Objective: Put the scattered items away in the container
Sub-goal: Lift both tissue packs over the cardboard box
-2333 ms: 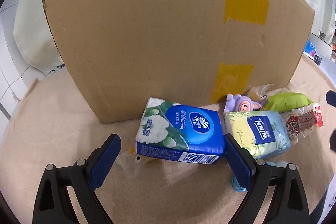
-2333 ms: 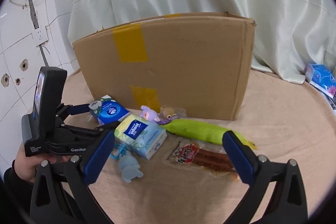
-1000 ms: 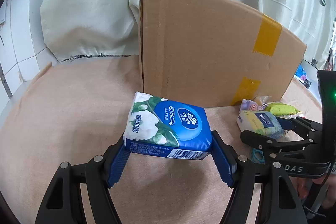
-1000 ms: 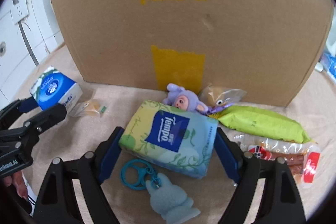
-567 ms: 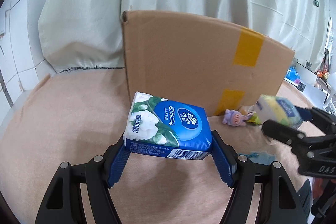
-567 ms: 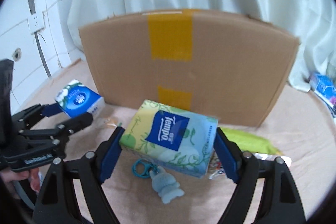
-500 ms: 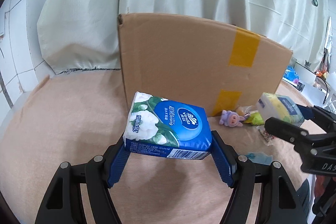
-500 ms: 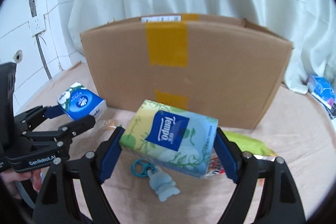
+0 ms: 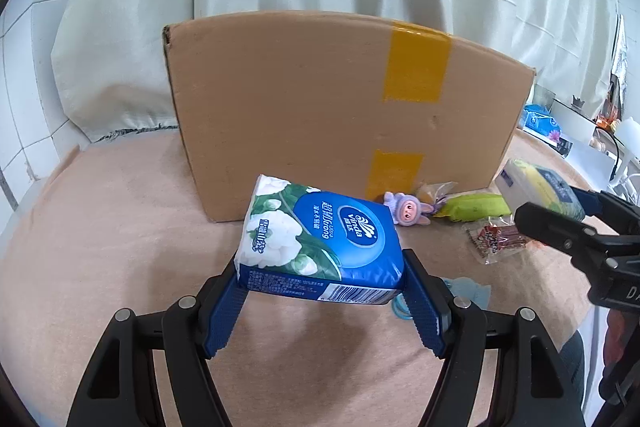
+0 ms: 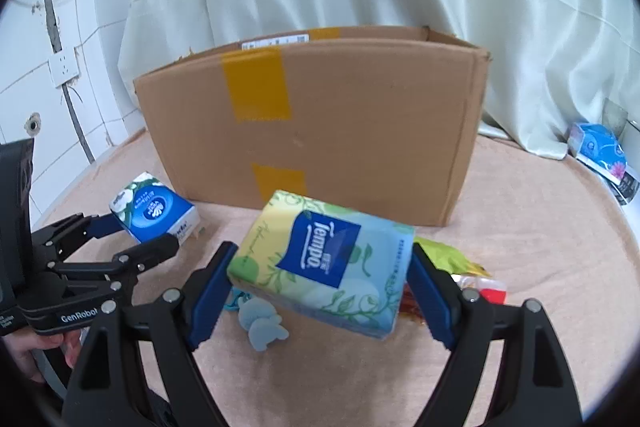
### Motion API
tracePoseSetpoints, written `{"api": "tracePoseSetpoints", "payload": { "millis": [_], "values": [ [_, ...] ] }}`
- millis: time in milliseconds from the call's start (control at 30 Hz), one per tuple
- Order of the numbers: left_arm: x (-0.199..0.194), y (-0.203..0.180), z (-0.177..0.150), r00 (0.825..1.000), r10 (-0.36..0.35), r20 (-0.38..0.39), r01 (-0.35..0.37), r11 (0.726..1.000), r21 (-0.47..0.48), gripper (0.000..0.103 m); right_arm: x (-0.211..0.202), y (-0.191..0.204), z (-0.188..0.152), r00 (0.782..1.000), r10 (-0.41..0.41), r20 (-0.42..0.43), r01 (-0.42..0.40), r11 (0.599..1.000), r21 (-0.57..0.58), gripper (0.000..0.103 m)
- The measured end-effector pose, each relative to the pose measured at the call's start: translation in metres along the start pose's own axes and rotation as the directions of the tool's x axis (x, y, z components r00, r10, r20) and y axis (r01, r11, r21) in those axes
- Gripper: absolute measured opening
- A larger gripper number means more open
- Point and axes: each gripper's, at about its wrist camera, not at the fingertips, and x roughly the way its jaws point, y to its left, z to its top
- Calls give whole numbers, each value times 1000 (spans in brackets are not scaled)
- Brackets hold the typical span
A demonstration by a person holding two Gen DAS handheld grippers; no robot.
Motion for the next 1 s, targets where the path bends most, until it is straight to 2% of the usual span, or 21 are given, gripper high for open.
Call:
{"api": "tracePoseSetpoints", "payload": {
  "millis": [167,367,733,1000],
  "values": [
    [-8,-10,10,1000,5,19,-5,1000,17,74,-11,-3,8,1000,5,31,-5,1000,1,86],
    [-26,-13,42,997,22,71,-25,999,37,74,-32,-5,37,995,6,101,-4,1000,-22,86],
    [-44,-19,125,986,35,166,-46,997,66,73,-51,-14,101,984,3,180,6,999,-48,86],
    [-29,-9,185,978,46,205,-60,996,63,74,-33,-18,155,979,2,203,11,998,-59,86]
  ]
}}
